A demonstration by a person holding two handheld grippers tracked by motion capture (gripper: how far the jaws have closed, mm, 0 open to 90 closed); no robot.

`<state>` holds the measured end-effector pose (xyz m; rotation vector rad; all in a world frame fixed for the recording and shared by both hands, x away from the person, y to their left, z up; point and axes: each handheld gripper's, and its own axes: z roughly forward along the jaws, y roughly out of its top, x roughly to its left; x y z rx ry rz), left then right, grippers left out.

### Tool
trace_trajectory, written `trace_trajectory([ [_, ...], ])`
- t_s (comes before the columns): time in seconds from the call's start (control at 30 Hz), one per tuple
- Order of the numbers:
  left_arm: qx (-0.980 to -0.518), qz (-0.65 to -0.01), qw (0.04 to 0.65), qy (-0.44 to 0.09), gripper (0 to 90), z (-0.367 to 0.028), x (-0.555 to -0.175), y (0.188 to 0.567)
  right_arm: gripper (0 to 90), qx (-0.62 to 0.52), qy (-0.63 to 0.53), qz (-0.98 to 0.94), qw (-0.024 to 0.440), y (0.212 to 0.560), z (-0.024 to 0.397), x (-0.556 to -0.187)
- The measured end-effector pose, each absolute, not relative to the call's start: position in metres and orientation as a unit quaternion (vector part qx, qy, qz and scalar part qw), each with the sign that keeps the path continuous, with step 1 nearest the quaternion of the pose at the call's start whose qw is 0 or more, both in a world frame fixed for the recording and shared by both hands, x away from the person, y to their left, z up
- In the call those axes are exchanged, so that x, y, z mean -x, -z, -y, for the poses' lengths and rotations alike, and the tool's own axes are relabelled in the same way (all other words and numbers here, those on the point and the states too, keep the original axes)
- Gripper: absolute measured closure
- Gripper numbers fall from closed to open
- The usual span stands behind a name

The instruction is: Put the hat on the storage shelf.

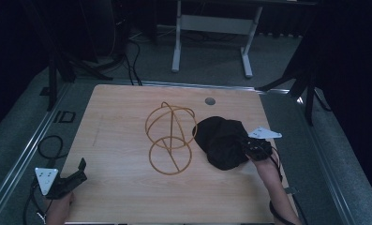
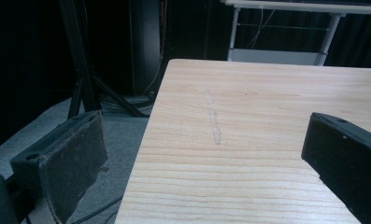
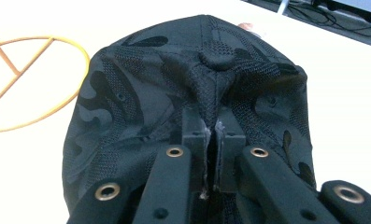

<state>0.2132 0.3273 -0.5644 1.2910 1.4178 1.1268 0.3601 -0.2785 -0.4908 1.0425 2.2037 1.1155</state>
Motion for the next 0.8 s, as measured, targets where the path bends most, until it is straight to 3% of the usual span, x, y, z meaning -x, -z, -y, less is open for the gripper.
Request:
trace_trajectory([
  [0.8, -0.519, -0.573, 0.443, -0.454, 0.6, -0.327, -0.213, 0.564, 86.8, -0.389, -0.44, -0.77, 0.249, 0.45, 0.291, -0.345],
])
